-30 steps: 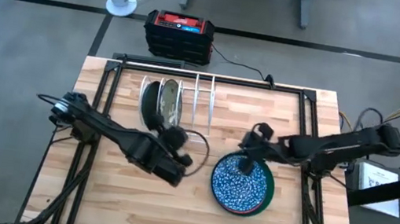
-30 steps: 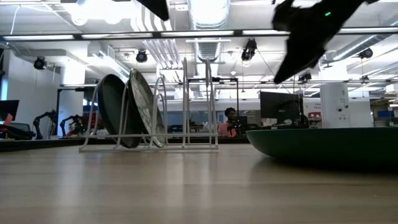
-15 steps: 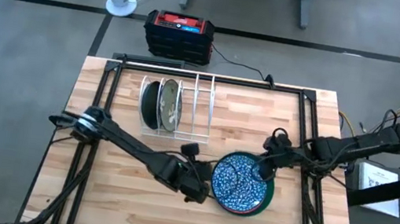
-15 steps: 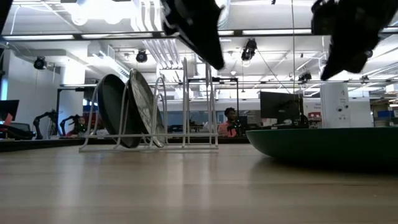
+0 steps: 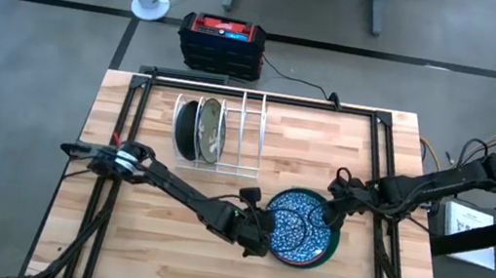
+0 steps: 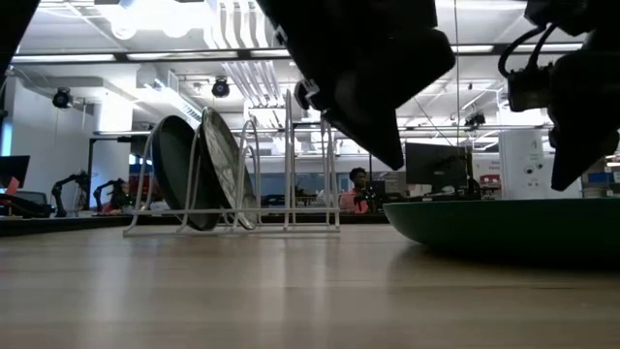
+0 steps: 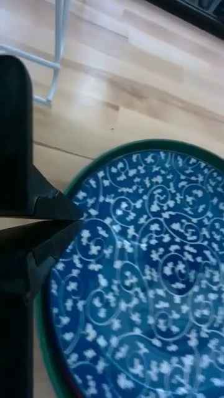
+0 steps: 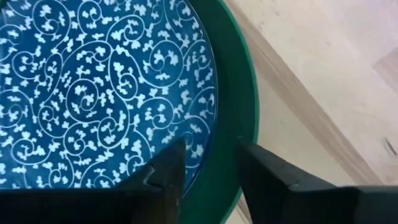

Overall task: Sort dishes
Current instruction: Put the blue pattern plate into the white dish rack

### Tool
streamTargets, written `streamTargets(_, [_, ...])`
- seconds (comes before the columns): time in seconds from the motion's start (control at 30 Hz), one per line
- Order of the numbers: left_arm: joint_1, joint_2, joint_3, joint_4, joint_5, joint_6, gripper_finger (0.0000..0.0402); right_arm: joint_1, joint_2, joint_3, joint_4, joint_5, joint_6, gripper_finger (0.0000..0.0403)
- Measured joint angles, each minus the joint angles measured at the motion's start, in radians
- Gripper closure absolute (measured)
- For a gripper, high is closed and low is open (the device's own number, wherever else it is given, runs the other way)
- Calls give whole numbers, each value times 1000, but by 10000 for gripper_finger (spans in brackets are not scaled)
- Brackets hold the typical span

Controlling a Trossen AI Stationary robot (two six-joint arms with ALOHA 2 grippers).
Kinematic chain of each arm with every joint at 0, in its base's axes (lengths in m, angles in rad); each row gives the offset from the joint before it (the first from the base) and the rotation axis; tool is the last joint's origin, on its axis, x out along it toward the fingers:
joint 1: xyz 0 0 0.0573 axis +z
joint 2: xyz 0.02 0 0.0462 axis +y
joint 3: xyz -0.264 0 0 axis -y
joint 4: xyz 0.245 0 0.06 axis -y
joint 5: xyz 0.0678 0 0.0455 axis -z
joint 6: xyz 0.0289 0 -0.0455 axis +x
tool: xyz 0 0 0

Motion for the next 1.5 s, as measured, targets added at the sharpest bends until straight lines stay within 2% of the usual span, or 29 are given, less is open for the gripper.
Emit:
streamTargets(0.3, [5, 37, 2, 64, -2, -22, 401, 0, 8, -23, 66, -1, 4, 228])
streamTargets(0.57, [12, 74, 1, 112, 10, -40, 401, 0, 15, -63, 95, -7, 32, 227])
streamTargets(0.97, [25, 93, 1, 147, 25, -67, 401, 0, 20, -146, 351, -99, -4, 226])
streamTargets(1.27, [37, 126, 1, 181, 21, -108, 401, 0, 21, -226, 475, -101, 6, 243])
streamTargets(1.5, [42, 131, 1, 202, 21, -113, 401, -2, 21, -252, 547, -84, -37, 277])
